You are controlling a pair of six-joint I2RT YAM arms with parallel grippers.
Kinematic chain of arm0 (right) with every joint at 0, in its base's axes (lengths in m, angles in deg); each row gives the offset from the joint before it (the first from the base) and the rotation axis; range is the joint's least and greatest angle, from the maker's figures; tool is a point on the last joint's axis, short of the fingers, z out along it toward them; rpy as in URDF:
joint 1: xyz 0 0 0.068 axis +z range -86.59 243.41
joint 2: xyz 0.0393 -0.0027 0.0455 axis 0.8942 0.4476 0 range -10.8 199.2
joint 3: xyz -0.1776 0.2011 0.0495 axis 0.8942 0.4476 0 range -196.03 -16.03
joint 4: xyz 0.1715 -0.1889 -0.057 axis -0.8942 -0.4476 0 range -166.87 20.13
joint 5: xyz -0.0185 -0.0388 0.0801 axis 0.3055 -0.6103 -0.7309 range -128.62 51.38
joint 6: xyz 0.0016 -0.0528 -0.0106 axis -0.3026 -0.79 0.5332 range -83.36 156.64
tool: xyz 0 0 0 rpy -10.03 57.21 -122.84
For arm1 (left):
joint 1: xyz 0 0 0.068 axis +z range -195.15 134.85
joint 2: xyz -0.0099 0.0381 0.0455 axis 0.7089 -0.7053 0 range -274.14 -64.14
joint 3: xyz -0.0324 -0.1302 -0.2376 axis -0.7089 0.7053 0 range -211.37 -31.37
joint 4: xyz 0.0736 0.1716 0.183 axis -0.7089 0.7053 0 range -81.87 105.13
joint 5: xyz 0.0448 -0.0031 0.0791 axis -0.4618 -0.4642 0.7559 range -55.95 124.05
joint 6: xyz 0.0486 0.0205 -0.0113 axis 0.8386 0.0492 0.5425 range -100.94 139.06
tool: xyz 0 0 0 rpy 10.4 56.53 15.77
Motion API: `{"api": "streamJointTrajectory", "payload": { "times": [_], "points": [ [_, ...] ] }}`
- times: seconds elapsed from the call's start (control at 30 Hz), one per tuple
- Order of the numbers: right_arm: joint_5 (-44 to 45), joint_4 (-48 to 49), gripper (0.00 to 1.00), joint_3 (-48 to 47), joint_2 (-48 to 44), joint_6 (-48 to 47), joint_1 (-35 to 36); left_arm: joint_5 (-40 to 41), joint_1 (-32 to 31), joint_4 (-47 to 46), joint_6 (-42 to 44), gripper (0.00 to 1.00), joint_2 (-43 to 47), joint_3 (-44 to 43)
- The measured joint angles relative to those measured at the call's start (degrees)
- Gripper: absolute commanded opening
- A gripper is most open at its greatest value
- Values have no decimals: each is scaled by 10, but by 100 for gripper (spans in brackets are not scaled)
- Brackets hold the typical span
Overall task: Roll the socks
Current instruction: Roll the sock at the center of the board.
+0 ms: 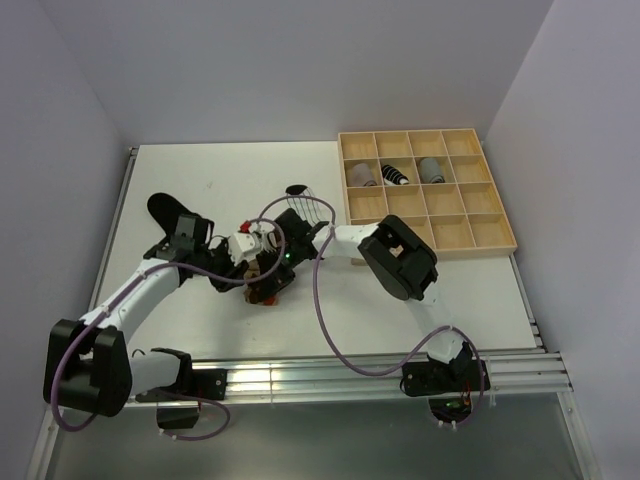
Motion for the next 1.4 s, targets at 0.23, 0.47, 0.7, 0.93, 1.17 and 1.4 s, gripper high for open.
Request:
{"api": "streamJointTrajectory", "payload": {
  "times": [0.23, 0.47, 0.7, 0.93, 1.17, 1.4],
  "points": [
    [-40, -47, 17, -33, 28, 8, -18, 2, -29, 2, 60, 52, 7, 22],
    [-57, -54, 17, -40, 38, 14, -24, -16, -62, 18, 89, 53, -51, 17],
    [-64, -55, 17, -41, 41, 16, -26, -36, -84, 18, 88, 50, -88, 9],
    [-61, -52, 19, -37, 40, 17, -27, -59, -84, 31, 75, 18, -166, -29],
    [-8, -1, 52, 35, -18, 47, -31, -106, -78, 97, 65, 0, -255, -106],
    [157, 127, 60, 217, -170, 84, -30, -168, -40, 169, 57, 0, -337, -172]
  ]
}}
